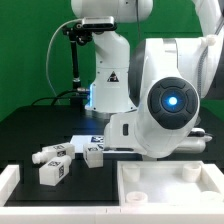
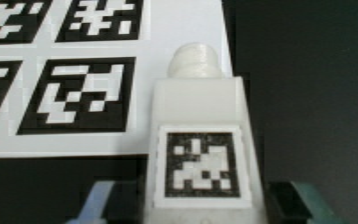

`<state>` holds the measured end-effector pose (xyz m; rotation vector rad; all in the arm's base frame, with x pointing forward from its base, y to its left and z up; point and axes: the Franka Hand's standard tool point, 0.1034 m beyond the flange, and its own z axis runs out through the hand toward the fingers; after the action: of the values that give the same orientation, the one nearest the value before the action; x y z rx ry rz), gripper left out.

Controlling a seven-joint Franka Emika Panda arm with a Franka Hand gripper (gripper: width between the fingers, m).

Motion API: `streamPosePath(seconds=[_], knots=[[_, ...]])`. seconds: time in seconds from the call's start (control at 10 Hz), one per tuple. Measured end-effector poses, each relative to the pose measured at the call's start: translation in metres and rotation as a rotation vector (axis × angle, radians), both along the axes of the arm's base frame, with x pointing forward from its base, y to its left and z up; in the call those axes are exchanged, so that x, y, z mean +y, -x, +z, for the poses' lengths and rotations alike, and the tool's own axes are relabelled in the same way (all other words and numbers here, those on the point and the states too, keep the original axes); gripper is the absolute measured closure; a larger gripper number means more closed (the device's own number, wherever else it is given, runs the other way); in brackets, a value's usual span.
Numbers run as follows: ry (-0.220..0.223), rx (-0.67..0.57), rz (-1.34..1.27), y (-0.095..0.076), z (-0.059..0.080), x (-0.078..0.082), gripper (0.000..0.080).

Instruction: Assemble one leg

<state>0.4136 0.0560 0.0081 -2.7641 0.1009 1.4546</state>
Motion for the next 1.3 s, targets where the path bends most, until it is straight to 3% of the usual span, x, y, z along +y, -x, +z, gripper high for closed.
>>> streamPosePath(seconds=[0.2,0.4,0.5,0.6,0.7,0.8,0.9,1.1,1.3], knots=[[-0.022,-0.003,0.020,-0.003,0.004,0.000,0.0514],[-0.115,-0.105,0.072,-0.033,0.043,0.002,0.0514],[-0.156,-0.136,0.071,-0.046,0.064,-0.006,0.0514],[-0.163,-0.147,0.058,-0.055,0.080,-0.016,0.0514],[-0.151,-0.196,0.076,-0.064,0.083,-0.018,0.0514],[-0.133,-0.291,0.083,-0.067,0.074,-0.015,0.0514],[-0.132,-0.329,0.080,-0.062,0.076,-0.016,0.0514],[-0.118,-0.459,0.084,-0.072,0.078,-0.017,0.0514],[-0.132,-0.632,0.132,-0.106,0.103,0.006,0.0514]])
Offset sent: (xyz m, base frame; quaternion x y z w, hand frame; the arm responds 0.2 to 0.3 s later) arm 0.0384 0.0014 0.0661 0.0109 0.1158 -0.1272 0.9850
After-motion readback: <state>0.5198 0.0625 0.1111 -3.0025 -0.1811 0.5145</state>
